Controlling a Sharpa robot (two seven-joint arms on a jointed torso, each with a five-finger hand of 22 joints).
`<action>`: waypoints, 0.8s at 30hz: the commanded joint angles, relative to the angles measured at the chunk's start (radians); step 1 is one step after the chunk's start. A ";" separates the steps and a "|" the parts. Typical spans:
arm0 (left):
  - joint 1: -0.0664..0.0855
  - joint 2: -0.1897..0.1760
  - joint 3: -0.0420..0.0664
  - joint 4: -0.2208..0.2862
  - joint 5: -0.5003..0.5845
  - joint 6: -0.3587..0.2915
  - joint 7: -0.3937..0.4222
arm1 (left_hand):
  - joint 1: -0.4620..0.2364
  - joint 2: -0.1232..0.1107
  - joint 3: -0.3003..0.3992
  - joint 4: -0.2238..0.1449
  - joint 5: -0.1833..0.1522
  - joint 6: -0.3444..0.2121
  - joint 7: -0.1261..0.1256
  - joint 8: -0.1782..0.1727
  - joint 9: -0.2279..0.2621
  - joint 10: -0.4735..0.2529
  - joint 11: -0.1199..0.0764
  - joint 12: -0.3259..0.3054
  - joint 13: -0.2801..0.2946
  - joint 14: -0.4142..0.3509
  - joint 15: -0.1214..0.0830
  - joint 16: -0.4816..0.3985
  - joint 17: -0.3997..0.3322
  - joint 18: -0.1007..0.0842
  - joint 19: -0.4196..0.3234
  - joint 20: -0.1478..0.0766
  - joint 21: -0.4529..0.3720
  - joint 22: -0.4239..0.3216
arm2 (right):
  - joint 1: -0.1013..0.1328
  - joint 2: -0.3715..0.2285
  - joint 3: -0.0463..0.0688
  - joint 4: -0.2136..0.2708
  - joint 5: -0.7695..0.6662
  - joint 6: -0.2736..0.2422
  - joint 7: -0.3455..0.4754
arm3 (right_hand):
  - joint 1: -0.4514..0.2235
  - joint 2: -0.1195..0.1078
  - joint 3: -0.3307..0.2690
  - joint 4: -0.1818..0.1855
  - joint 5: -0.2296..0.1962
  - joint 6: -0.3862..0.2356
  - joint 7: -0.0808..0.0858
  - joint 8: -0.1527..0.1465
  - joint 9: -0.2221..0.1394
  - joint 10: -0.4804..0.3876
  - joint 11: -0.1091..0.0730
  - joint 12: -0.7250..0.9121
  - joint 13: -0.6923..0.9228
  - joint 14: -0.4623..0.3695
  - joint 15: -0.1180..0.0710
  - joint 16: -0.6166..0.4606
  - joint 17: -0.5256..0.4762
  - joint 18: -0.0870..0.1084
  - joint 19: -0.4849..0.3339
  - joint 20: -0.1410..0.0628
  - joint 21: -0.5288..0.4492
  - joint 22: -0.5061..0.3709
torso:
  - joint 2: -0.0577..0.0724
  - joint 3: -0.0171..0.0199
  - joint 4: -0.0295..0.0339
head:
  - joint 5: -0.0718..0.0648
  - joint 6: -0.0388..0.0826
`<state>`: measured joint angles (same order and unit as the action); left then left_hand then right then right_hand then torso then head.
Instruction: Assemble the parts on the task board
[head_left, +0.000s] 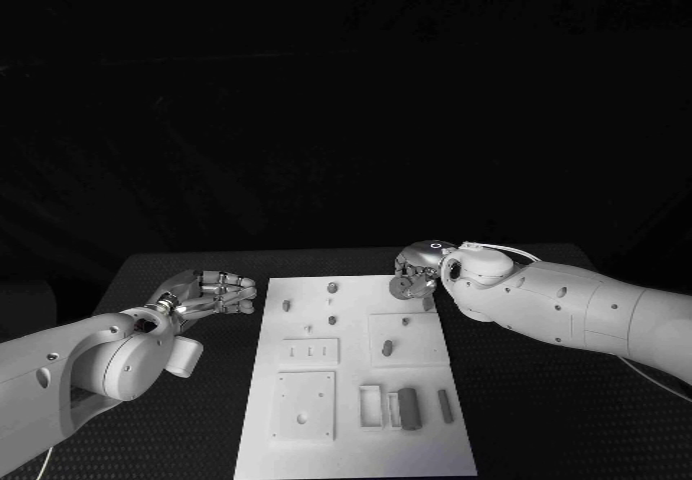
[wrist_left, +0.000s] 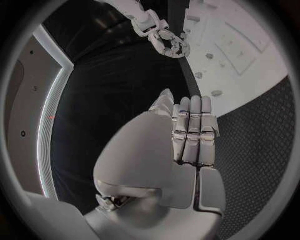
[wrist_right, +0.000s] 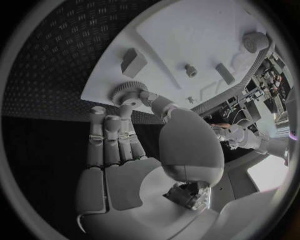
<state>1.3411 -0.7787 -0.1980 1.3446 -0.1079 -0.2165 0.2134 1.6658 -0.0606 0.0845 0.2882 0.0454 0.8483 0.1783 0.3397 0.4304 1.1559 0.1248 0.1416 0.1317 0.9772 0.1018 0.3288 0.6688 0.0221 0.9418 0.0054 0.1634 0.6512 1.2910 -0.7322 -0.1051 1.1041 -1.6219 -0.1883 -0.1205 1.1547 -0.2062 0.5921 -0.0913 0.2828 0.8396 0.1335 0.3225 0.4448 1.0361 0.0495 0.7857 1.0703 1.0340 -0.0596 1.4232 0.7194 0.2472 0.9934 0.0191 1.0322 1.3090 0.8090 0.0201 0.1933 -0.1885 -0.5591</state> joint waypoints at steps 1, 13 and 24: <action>0.001 0.000 0.001 0.002 -0.003 0.018 0.008 | -0.008 -0.005 -0.005 0.001 0.005 0.004 0.001 -0.006 -0.001 0.007 -0.002 -0.004 -0.001 0.007 0.002 -0.003 0.002 0.010 0.005 -0.001 -0.007 -0.001 | -0.010 -0.002 -0.006 -0.005 -0.003 0.046 0.001 | 0.001 0.008 -0.002 -0.010 0.004 0.062 0.015 0.006 0.000 -0.060 -0.009 0.004 -0.003 -0.002 -0.004 0.005 0.001 0.015 -0.003 -0.004 0.005 0.020 | 0.000 0.0002 -0.0006 | -0.001 -0.002; 0.001 0.000 0.001 0.001 -0.004 0.018 0.007 | -0.007 -0.005 -0.005 0.001 0.005 0.004 0.001 -0.006 -0.001 0.007 -0.002 -0.005 -0.001 0.007 0.002 -0.004 0.002 0.010 0.005 -0.001 -0.007 -0.001 | -0.010 -0.003 -0.006 -0.003 -0.004 0.026 0.009 | -0.002 -0.017 0.000 -0.033 0.004 0.031 0.025 -0.016 -0.011 -0.067 0.000 0.005 -0.012 -0.008 0.003 0.004 -0.002 0.015 -0.009 -0.002 0.007 0.017 | 0.000 0.0007 -0.0007 | -0.004 -0.002; 0.001 -0.001 0.001 0.001 -0.005 0.018 0.005 | -0.006 -0.005 -0.005 0.001 0.005 0.004 0.001 -0.007 -0.001 0.008 -0.002 -0.006 -0.001 0.007 0.002 -0.005 0.003 0.010 0.005 -0.001 -0.008 -0.001 | -0.010 -0.008 -0.006 0.006 -0.004 0.024 0.019 | 0.010 -0.017 0.008 -0.051 0.004 0.020 0.030 -0.022 -0.016 -0.073 0.004 0.008 -0.016 -0.009 0.007 0.006 -0.002 0.015 -0.009 -0.001 0.007 0.016 | 0.000 -0.0001 -0.0002 | -0.007 -0.002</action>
<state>1.3411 -0.7796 -0.1981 1.3440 -0.1087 -0.2141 0.2121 1.6658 -0.0606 0.0845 0.2882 0.0454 0.8483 0.1783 0.3397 0.4306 1.1559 0.1248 0.1416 0.1317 0.9772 0.1018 0.3288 0.6704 0.0221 0.9417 0.0054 0.1595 0.6512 1.2885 -0.7397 -0.1060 1.1092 -1.6208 -0.1979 -0.1074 1.1575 -0.2203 0.6007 -0.1382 0.2828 0.8397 0.1334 0.3018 0.4281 1.0360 0.0494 0.7898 1.0553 1.0294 -0.0547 1.4232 0.7182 0.2468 0.9893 0.0162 1.0358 1.3091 0.8090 0.0205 0.1927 -0.1946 -0.5608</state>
